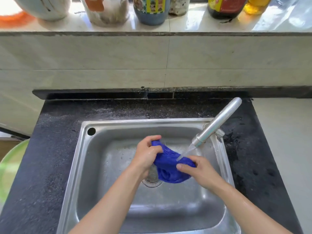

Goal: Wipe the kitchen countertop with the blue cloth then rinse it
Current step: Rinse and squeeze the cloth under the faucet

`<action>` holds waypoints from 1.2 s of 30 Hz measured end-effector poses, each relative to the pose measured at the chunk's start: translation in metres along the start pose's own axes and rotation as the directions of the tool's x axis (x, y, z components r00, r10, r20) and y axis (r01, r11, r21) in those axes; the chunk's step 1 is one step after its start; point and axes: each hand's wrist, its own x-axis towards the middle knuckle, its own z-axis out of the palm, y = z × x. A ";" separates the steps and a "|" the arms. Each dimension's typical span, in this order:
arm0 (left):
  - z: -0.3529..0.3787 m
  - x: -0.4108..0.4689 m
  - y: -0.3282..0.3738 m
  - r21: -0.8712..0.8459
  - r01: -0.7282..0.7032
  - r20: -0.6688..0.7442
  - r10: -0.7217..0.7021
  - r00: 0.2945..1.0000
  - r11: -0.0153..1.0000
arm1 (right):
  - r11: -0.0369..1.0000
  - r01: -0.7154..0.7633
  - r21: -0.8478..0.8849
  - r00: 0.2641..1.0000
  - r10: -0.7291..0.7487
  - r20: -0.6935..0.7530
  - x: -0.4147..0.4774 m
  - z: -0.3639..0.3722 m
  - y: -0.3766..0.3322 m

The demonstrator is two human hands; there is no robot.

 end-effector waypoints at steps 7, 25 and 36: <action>0.004 -0.003 -0.046 -0.169 0.523 0.029 -0.527 0.850 0.835 | 0.999 -0.024 0.039 0.947 0.035 -0.320 0.000 0.025 -0.025; 0.067 -0.032 -0.022 -0.420 0.159 0.003 -0.174 0.985 0.894 | 0.728 0.033 0.685 0.895 0.284 -0.345 0.022 0.043 -0.051; 0.016 -0.027 -0.027 -0.349 0.163 -0.084 -0.204 0.975 0.923 | 0.933 -0.046 0.358 0.755 0.267 -0.599 0.005 0.043 -0.048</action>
